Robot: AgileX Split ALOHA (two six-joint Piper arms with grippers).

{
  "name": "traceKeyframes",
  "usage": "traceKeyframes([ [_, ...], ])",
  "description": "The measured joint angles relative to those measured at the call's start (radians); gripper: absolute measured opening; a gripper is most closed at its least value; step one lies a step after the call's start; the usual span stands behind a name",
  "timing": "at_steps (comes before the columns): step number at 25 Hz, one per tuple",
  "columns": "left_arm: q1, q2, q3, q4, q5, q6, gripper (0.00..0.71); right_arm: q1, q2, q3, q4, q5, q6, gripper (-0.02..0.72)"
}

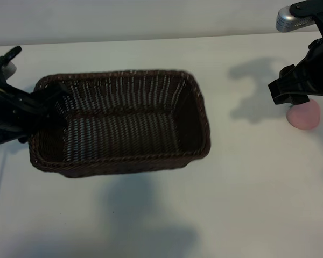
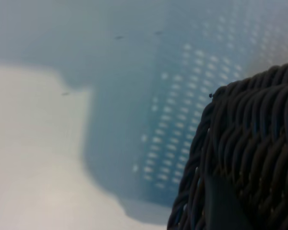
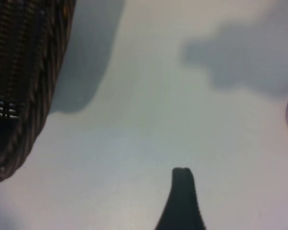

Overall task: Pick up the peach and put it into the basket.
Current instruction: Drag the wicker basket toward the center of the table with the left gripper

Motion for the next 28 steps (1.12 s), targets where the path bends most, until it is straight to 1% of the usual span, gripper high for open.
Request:
traceKeyframes([
  [2, 0.01, -0.006, 0.0, -0.076, -0.004, 0.065, 0.329, 0.0, 0.0, 0.0, 0.0, 0.0, 0.0, 0.561],
  [6, 0.02, -0.007, 0.0, -0.177, -0.016, 0.162, 0.329, 0.0, 0.0, 0.0, 0.0, 0.0, 0.0, 0.561],
  [10, 0.021, -0.001, -0.032, -0.186, -0.017, 0.203, 0.329, 0.0, 0.0, 0.0, 0.0, 0.0, 0.0, 0.561],
  [15, 0.022, 0.078, -0.159, -0.168, 0.032, 0.212, 0.329, 0.0, 0.0, 0.0, 0.0, 0.0, 0.0, 0.561],
  [17, 0.015, 0.114, -0.205, -0.164, 0.046, 0.213, 0.329, 0.0, 0.0, 0.0, 0.0, 0.0, 0.0, 0.561],
  [20, -0.012, 0.165, -0.279, -0.161, 0.056, 0.213, 0.329, 0.0, 0.0, 0.0, 0.0, 0.0, 0.0, 0.561],
  [25, -0.09, 0.268, -0.384, -0.161, 0.061, 0.187, 0.329, 0.0, 0.0, 0.0, 0.0, 0.0, 0.0, 0.561],
  [28, -0.133, 0.325, -0.405, -0.162, 0.037, 0.155, 0.329, 0.0, 0.0, 0.0, 0.001, 0.002, 0.0, 0.561],
])
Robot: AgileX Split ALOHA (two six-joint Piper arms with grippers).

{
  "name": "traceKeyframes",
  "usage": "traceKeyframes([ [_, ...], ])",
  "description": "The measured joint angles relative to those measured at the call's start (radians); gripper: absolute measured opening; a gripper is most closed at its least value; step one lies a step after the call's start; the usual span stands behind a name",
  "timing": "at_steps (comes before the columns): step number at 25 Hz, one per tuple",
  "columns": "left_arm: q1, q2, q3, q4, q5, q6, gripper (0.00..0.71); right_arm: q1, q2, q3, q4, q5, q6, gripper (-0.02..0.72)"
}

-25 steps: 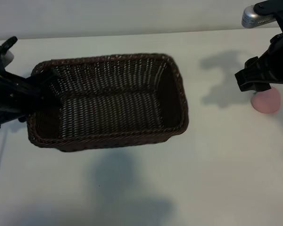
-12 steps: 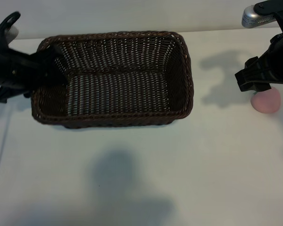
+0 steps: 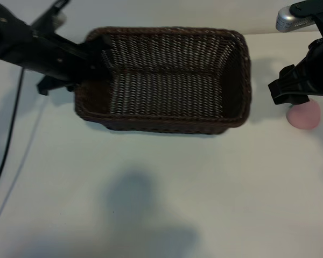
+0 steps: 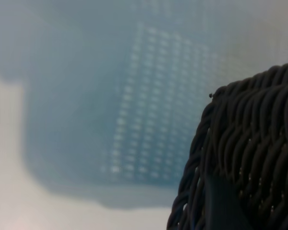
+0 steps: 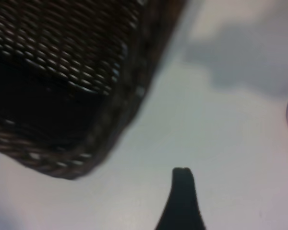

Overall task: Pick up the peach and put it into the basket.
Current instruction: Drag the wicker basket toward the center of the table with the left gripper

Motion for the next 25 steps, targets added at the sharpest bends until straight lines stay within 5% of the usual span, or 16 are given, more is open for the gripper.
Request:
traceKeyframes([
  [5, -0.032, 0.079, -0.004, 0.001, -0.038, -0.031, 0.329, 0.0, 0.0, 0.0, 0.0, 0.014, 0.0, 0.561],
  [25, -0.032, 0.163, -0.005, -0.011, -0.073, -0.044, 0.329, 0.0, 0.0, 0.0, 0.0, 0.019, 0.0, 0.56],
])
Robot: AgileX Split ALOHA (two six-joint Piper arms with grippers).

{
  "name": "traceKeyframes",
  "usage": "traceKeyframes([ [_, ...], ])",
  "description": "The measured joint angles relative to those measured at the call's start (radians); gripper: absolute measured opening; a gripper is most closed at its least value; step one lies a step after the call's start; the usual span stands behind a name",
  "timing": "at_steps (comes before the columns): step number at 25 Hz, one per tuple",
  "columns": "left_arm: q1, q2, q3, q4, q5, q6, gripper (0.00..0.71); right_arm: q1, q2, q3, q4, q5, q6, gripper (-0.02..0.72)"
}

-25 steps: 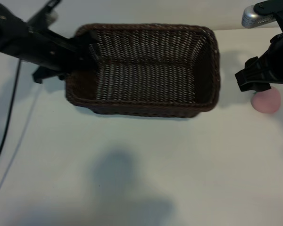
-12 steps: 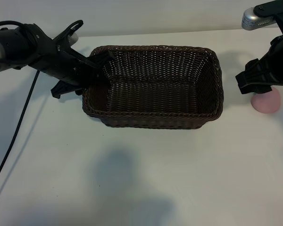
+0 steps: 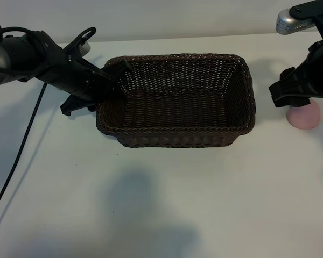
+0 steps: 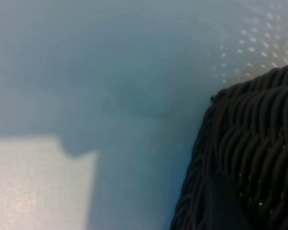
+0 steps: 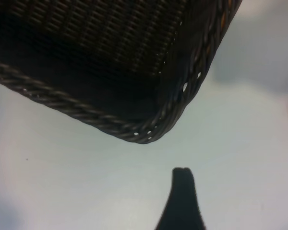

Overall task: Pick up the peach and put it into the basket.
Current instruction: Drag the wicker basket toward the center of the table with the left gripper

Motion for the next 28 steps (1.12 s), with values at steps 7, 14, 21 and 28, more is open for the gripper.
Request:
traceKeyframes([
  [7, 0.0, -0.001, 0.0, -0.003, 0.014, 0.027, 0.41, 0.0, 0.0, 0.0, 0.0, 0.0, 0.0, 0.56],
  [14, 0.0, -0.049, -0.001, 0.033, 0.037, 0.037, 0.702, 0.0, 0.0, 0.0, 0.0, 0.0, 0.0, 0.56],
  [21, 0.0, -0.139, -0.002, 0.098, 0.104, 0.037, 0.689, 0.0, 0.0, 0.0, 0.0, 0.001, 0.0, 0.56],
  [28, 0.0, -0.233, -0.068, 0.201, 0.215, 0.037, 0.677, 0.0, 0.0, 0.0, 0.0, 0.001, 0.0, 0.56],
])
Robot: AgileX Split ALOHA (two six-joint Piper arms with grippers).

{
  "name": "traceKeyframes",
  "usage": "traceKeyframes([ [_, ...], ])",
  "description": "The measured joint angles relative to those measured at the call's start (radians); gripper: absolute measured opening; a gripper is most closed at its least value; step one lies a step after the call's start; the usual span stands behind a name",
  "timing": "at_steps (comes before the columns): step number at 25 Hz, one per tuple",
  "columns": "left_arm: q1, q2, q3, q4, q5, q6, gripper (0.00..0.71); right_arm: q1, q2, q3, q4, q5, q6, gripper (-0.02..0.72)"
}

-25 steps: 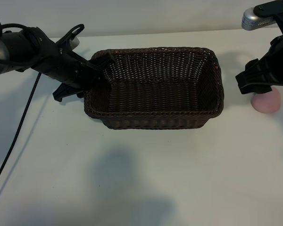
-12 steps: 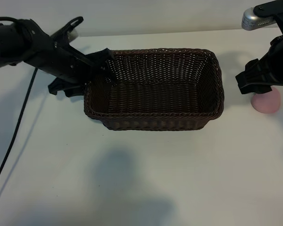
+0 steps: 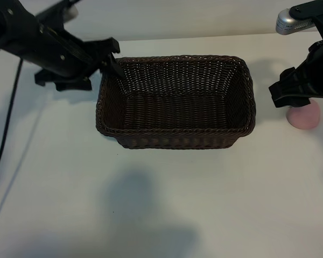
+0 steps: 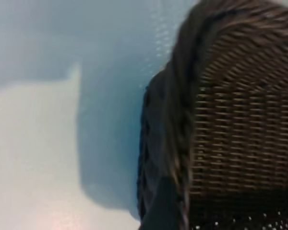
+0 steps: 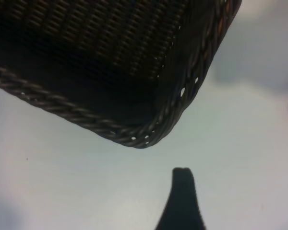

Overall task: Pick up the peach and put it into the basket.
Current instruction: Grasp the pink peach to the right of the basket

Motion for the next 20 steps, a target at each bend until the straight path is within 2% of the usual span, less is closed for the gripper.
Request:
traceKeyframes([
  [3, 0.0, -0.006, -0.076, 0.093, 0.098, -0.003, 0.67, 0.0, 0.0, 0.0, 0.0, 0.001, 0.0, 0.56],
  [9, 0.0, -0.006, -0.229, 0.365, 0.296, -0.046, 0.65, 0.0, 0.0, 0.0, 0.0, 0.001, 0.0, 0.56],
  [13, 0.012, -0.011, -0.277, 0.479, 0.409, -0.028, 0.641, 0.0, 0.0, 0.0, 0.0, 0.001, 0.0, 0.56],
  [15, 0.049, -0.021, -0.281, 0.474, 0.435, -0.009, 0.636, 0.0, 0.0, 0.0, 0.0, 0.001, 0.0, 0.56],
  [20, 0.189, -0.074, -0.281, 0.414, 0.461, 0.064, 0.604, 0.0, 0.0, 0.0, 0.0, 0.001, 0.0, 0.56],
])
